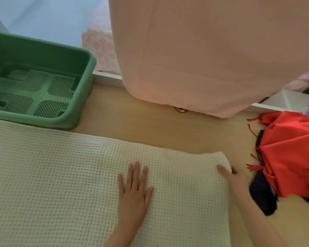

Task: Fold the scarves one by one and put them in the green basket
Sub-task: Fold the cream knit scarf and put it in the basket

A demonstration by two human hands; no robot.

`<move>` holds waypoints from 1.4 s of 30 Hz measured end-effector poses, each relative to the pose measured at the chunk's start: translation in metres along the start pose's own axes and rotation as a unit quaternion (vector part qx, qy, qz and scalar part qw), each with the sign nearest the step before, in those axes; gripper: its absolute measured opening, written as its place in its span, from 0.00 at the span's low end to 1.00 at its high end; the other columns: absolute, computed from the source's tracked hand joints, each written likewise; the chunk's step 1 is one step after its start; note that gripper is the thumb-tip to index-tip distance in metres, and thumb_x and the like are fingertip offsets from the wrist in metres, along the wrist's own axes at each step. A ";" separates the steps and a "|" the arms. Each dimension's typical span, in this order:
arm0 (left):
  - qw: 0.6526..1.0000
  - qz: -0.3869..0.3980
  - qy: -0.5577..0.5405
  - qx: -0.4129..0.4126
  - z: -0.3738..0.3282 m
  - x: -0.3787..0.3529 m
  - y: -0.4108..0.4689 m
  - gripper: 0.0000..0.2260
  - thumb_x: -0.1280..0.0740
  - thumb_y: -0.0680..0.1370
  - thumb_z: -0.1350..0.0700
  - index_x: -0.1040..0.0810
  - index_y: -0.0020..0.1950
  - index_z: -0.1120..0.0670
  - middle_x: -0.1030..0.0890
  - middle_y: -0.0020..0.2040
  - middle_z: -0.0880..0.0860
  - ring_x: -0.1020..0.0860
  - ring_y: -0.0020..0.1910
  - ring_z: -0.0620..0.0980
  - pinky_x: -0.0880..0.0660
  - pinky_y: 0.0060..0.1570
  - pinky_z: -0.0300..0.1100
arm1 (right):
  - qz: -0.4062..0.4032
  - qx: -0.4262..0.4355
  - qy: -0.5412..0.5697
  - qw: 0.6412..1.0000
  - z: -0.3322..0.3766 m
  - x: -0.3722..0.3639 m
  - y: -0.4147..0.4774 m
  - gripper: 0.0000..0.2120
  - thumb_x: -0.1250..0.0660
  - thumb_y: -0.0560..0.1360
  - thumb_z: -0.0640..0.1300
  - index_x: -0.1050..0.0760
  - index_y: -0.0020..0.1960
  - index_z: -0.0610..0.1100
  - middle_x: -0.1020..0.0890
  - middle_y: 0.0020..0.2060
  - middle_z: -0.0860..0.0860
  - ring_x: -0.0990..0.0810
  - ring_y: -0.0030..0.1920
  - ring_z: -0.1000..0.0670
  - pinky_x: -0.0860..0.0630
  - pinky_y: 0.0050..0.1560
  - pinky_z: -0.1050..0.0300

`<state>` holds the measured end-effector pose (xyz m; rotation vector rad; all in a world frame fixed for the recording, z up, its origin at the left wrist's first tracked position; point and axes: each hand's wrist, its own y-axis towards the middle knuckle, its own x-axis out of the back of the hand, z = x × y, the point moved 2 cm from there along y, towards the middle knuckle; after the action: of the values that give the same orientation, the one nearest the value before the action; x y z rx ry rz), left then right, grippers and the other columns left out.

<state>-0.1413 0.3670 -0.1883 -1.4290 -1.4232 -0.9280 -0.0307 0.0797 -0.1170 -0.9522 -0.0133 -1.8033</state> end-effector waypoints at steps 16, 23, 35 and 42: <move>0.998 0.020 0.006 -0.064 -0.069 -0.008 0.022 0.26 0.58 0.83 0.43 0.44 0.78 0.54 0.42 0.78 0.57 0.47 0.77 0.55 0.51 0.71 0.60 | 0.150 -0.031 0.017 0.988 -0.043 0.023 -0.010 0.06 0.29 0.74 0.42 0.23 0.48 0.42 0.18 0.43 0.48 0.21 0.41 0.54 0.26 0.37 0.70; 0.996 0.031 0.056 -0.061 -0.092 -0.035 0.055 0.30 0.56 0.81 0.38 0.45 0.79 0.51 0.47 0.79 0.57 0.50 0.77 0.59 0.54 0.70 0.65 | -0.043 0.095 0.067 0.992 -0.023 0.031 0.017 0.08 0.29 0.74 0.39 0.27 0.40 0.39 0.26 0.32 0.49 0.30 0.31 0.60 0.34 0.31 0.69; 0.993 -0.026 0.019 -0.111 -0.141 -0.037 0.049 0.27 0.54 0.82 0.44 0.45 0.78 0.55 0.48 0.79 0.57 0.52 0.78 0.55 0.59 0.73 0.58 | 0.115 -0.001 0.028 0.993 -0.097 0.054 -0.040 0.09 0.27 0.72 0.45 0.24 0.48 0.47 0.18 0.42 0.53 0.20 0.39 0.59 0.28 0.35 0.70; 0.993 0.017 0.045 -0.106 -0.139 -0.053 0.041 0.28 0.53 0.81 0.41 0.47 0.79 0.52 0.50 0.79 0.55 0.51 0.78 0.55 0.52 0.73 0.62 | -0.002 0.015 0.019 1.000 -0.115 0.075 -0.034 0.08 0.27 0.72 0.42 0.25 0.42 0.42 0.26 0.39 0.48 0.27 0.36 0.52 0.30 0.37 0.69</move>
<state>-0.0924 0.2206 -0.1968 -1.5413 -1.2595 -1.1344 -0.1364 -0.0127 -0.1364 -0.8973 -0.0177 -1.8192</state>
